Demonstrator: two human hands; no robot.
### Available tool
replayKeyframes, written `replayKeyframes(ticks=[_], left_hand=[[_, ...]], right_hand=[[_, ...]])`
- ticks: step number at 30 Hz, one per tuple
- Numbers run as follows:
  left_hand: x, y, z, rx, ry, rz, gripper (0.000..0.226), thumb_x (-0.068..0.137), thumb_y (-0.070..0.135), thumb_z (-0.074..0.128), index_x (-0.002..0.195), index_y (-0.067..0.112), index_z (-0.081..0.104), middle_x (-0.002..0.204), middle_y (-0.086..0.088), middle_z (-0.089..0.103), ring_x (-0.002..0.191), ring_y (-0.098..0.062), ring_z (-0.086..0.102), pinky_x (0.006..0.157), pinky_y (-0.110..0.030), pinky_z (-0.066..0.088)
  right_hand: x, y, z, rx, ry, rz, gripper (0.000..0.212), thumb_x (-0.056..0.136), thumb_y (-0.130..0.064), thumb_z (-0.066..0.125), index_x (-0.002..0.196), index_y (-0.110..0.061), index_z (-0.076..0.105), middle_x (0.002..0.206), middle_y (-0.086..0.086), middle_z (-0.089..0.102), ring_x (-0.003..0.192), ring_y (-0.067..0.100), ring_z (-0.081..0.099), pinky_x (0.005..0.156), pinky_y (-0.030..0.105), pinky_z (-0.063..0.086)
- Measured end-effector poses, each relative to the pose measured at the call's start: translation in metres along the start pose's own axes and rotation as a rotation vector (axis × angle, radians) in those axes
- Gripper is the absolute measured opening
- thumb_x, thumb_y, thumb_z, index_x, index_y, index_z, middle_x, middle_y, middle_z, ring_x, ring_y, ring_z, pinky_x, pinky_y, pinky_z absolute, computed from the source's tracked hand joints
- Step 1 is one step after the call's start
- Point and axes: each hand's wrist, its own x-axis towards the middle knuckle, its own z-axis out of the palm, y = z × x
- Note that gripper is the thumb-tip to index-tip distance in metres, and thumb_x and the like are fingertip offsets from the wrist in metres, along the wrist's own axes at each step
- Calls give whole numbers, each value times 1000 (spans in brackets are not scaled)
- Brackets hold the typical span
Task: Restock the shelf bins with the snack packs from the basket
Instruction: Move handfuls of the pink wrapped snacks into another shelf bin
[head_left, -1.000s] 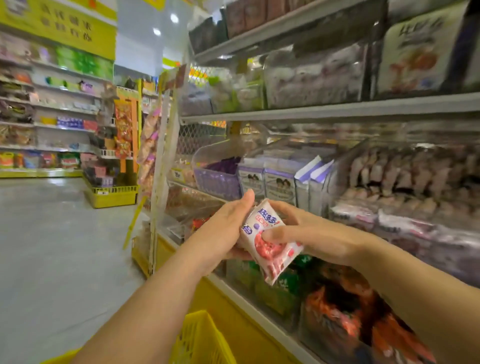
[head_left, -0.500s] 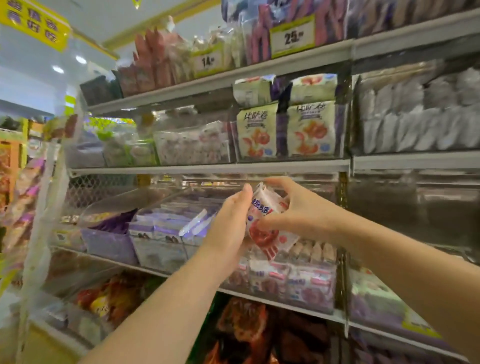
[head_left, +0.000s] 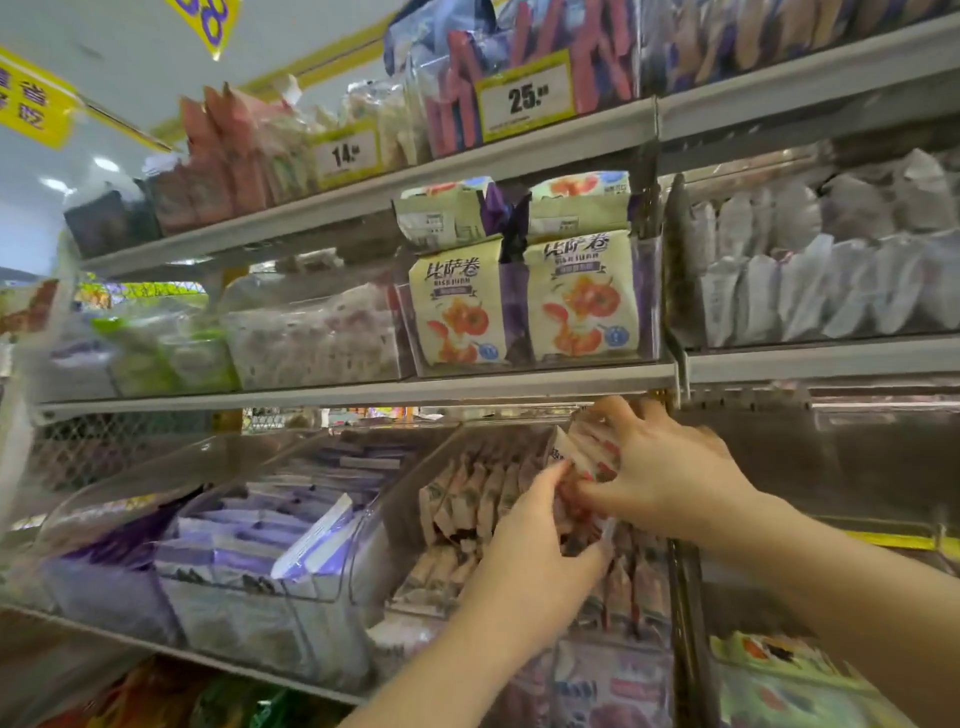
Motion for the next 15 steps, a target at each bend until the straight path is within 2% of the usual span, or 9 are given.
replayKeyframes(ticks=[3, 5, 7, 9, 11, 13, 15], left_hand=[[17, -8, 2, 96, -14, -18, 84, 82, 41, 68, 146, 47, 14, 119, 22, 59, 107, 1, 57, 80, -15, 45], [25, -11, 5, 318, 12, 4, 87, 81, 46, 66, 146, 48, 8, 124, 9, 60, 114, -16, 57, 89, -28, 47], [31, -13, 6, 606, 66, 59, 83, 83, 51, 62, 147, 43, 10, 124, -5, 59, 118, -28, 51, 98, -39, 38], [37, -16, 4, 877, 108, 179, 76, 86, 53, 58, 148, 36, 17, 120, -8, 61, 118, -29, 47, 98, -41, 32], [44, -17, -3, 1060, 87, 306, 68, 88, 51, 55, 147, 32, 26, 119, -3, 62, 117, -29, 44, 94, -41, 29], [53, -20, -7, 1125, 28, 371, 57, 89, 47, 54, 142, 32, 37, 127, 1, 56, 119, -28, 37, 96, -41, 27], [62, -21, -9, 1102, -49, 363, 51, 91, 43, 54, 139, 32, 43, 134, 1, 47, 126, -28, 29, 102, -42, 25]], right_hand=[[4, 8, -1, -44, -62, -83, 82, 65, -77, 43, 135, -38, 24, 132, -1, 42, 115, 23, 50, 99, 46, 36], [4, 15, -3, -81, -118, -145, 87, 64, -75, 44, 139, -39, 21, 137, -1, 39, 121, 22, 46, 103, 47, 32], [4, 21, -6, -107, -174, -186, 88, 67, -69, 48, 144, -39, 20, 143, -3, 36, 128, 20, 41, 108, 47, 28], [6, 24, -8, -104, -219, -199, 77, 72, -59, 53, 142, -37, 30, 142, -3, 40, 128, 19, 40, 109, 44, 32], [12, 22, -11, -73, -267, -185, 62, 76, -49, 54, 135, -32, 44, 134, 0, 48, 122, 21, 46, 104, 40, 42], [19, 19, -12, -87, -329, -179, 49, 78, -41, 58, 125, -30, 56, 123, 1, 57, 113, 22, 54, 95, 37, 50], [27, 17, -10, -112, -369, -174, 38, 75, -36, 65, 112, -27, 64, 108, 2, 64, 98, 22, 61, 84, 37, 56]])
